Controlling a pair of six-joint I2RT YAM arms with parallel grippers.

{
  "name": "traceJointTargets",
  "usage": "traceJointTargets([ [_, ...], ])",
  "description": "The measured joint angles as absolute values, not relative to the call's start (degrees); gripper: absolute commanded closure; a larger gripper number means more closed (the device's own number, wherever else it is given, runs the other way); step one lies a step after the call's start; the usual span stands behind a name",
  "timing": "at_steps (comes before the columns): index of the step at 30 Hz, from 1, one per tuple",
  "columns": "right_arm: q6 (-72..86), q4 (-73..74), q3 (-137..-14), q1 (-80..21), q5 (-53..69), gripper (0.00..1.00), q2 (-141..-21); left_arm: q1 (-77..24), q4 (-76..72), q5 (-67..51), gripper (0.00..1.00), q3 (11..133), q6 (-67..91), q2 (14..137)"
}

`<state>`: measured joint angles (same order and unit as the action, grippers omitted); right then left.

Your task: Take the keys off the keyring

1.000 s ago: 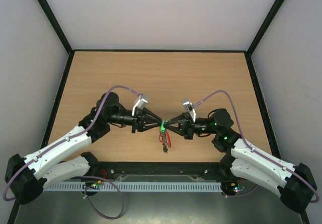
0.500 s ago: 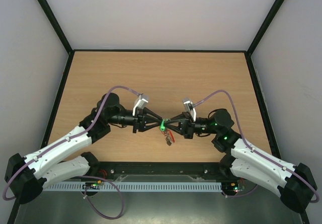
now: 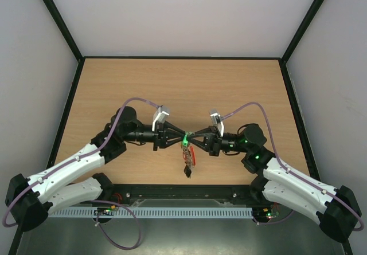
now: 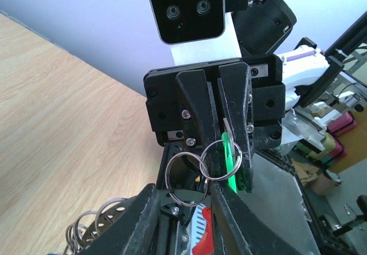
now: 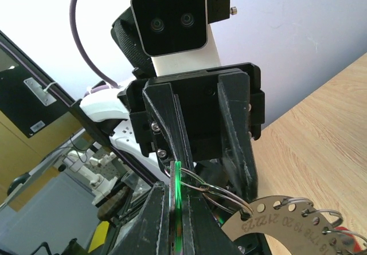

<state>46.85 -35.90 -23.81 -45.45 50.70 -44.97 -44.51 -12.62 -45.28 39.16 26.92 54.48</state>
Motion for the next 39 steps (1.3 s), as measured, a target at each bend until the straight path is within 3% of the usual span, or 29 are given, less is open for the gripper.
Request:
traceJointTargets([
  [6, 46.96, -35.42, -23.59, -45.41, 48.9, 0.98, -44.97, -44.88, -12.99, -43.86, 0.97, 39.16, 26.55, 54.46],
  [24, 45.36, -22.74, -23.62, -42.59, 41.56, 0.98, -38.85, -45.1, -11.05, -38.5, 0.97, 37.41, 24.6, 51.2],
  [25, 45.54, -22.48, -23.62, -42.57, 41.78, 0.98, -39.03, -45.1, -11.11, -38.46, 0.95, 37.41, 24.6, 51.2],
  [27, 46.17, -22.81, -23.57, -42.52, 42.76, 0.98, -39.38, -45.1, -11.29, -38.2, 0.81, 37.39, 24.67, 51.2],
  [30, 48.58, -27.42, -21.87, -42.41, 45.65, 0.98, -39.99, -45.1, -11.62, -37.21, 0.71, 37.28, 24.36, 51.27],
  [39, 62.52, -49.28, -17.02, -42.39, 55.59, 0.98, -46.19, -45.1, -12.51, -36.73, 0.64, 36.45, 24.08, 50.5],
])
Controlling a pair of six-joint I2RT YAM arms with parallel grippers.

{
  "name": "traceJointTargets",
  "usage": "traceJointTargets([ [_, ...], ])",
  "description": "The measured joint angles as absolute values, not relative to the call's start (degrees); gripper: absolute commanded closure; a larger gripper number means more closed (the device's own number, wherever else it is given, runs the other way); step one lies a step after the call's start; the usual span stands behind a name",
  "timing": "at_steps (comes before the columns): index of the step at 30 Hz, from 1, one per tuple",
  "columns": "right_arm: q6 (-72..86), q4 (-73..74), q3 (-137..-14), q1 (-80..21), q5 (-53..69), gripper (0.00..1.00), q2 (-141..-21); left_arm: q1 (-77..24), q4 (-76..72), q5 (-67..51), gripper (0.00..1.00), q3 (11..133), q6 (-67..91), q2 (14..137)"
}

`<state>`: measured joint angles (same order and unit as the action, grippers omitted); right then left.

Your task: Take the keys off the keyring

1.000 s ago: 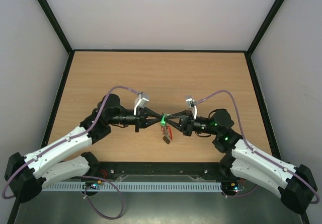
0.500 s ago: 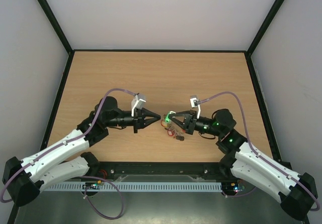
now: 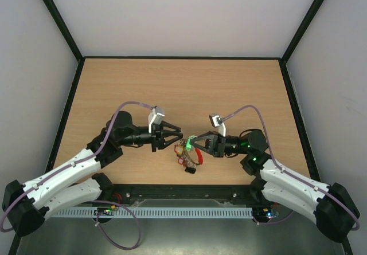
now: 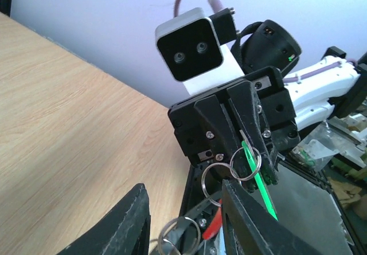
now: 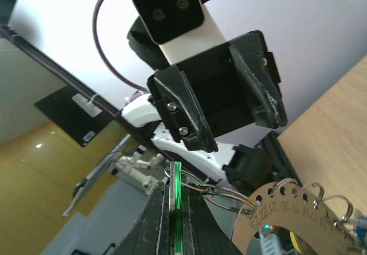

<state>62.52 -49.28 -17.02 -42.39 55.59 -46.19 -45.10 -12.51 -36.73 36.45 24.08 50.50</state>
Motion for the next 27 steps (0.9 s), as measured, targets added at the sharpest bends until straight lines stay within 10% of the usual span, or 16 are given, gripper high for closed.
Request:
traceJointTargets([
  [18, 80.6, -68.95, -18.63, -42.35, 61.39, 0.98, -53.95, -54.98, -6.5, -31.48, 0.46, 41.01, 16.4, 48.49],
  [27, 87.18, -76.27, -19.11, -42.33, 60.6, 0.98, -55.46, -57.12, -7.84, -24.03, 0.57, 40.91, 11.6, 46.13],
])
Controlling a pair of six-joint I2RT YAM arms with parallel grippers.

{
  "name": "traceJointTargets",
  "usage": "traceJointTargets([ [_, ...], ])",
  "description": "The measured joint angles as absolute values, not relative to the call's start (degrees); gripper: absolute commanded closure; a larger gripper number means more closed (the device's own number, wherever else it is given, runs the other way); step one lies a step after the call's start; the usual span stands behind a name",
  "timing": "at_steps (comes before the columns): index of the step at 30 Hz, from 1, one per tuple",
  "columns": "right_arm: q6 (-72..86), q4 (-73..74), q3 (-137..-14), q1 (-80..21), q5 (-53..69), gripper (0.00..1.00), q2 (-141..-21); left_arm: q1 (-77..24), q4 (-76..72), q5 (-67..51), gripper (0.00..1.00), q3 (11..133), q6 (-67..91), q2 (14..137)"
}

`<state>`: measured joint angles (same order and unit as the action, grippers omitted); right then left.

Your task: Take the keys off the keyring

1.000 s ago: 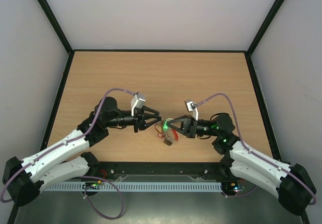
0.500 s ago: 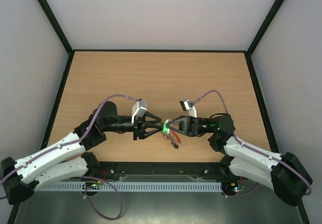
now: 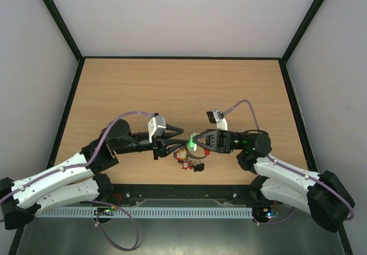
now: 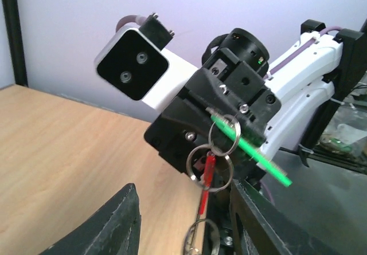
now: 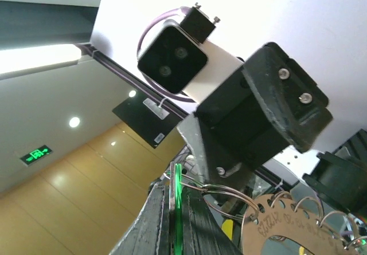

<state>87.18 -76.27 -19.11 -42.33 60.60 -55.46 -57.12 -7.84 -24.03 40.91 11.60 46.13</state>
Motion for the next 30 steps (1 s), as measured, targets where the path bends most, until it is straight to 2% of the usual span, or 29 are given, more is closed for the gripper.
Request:
traceJointTargets([
  [7, 89.03, -78.87, -20.21, -42.33, 59.51, 0.98, -55.44, -59.83, -8.51, -19.73, 0.57, 39.83, 7.84, 45.06],
  [12, 88.03, -76.95, -20.47, -42.33, 58.89, 0.98, -54.85, -64.29, -8.78, -13.91, 0.49, 39.46, 4.58, 44.75],
  [23, 84.68, -71.24, -21.17, -42.33, 57.63, 0.98, -51.48, -73.45, -11.55, 5.19, 0.52, 39.46, -3.05, 45.6],
  [30, 83.92, -70.02, -21.17, -42.33, 56.82, 0.98, -51.05, -75.59, -14.61, 10.52, 0.52, 39.48, -6.0, 46.87],
])
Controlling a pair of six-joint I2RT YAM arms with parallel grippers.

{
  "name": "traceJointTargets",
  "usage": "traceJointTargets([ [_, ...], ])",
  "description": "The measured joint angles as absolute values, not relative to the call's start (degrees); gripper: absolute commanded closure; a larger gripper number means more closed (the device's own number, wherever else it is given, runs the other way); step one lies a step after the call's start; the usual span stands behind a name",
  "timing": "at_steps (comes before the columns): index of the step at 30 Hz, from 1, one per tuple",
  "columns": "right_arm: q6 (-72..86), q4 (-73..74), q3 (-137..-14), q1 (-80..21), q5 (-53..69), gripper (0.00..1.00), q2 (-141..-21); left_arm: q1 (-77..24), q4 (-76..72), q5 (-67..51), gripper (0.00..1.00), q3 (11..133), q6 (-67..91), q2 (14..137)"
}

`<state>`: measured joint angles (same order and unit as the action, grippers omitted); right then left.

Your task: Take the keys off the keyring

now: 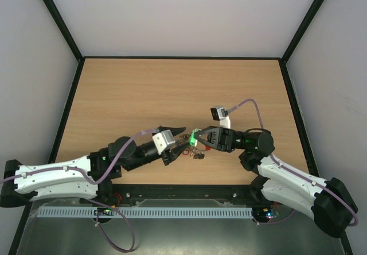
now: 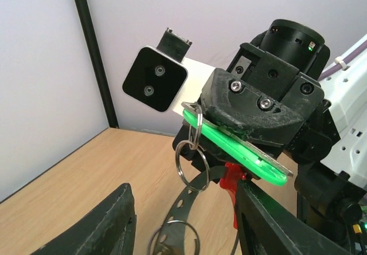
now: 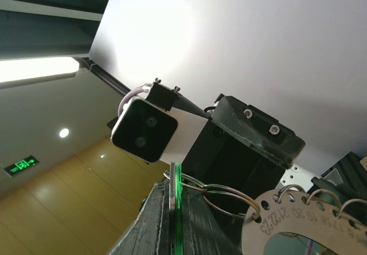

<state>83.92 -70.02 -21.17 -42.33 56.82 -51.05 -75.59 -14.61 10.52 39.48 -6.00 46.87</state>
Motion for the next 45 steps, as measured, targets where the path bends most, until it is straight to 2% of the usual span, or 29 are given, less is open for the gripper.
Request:
traceJointTargets([
  [7, 83.79, -69.28, -21.17, -42.33, 56.62, 0.98, -51.03, -76.66, -15.57, 12.53, 0.6, 39.86, -8.1, 49.63],
  [15, 83.77, -69.25, -21.17, -42.33, 56.53, 0.98, -50.92, -76.97, -17.52, 13.19, 0.61, 39.99, -8.8, 49.69],
  [24, 83.7, -69.04, -21.17, -42.33, 56.4, 0.98, -50.87, -76.99, -17.98, 13.37, 0.96, 40.25, -9.1, 50.46],
  [25, 83.64, -68.9, -21.17, -42.26, 56.36, 0.98, -50.87, -77.01, -18.11, 13.45, 0.97, 40.25, -9.1, 50.46],
  [32, 83.24, -67.13, -20.99, -42.02, 55.68, 0.98, -48.99, -77.47, -18.83, 13.58, 0.98, 40.1, -8.29, 49.71],
  [45, 77.25, -50.04, -20.93, -42.24, 55.37, 0.98, -42.96, -77.6, -19.42, 14.81, 0.97, 34.3, -6.15, 43.11],
])
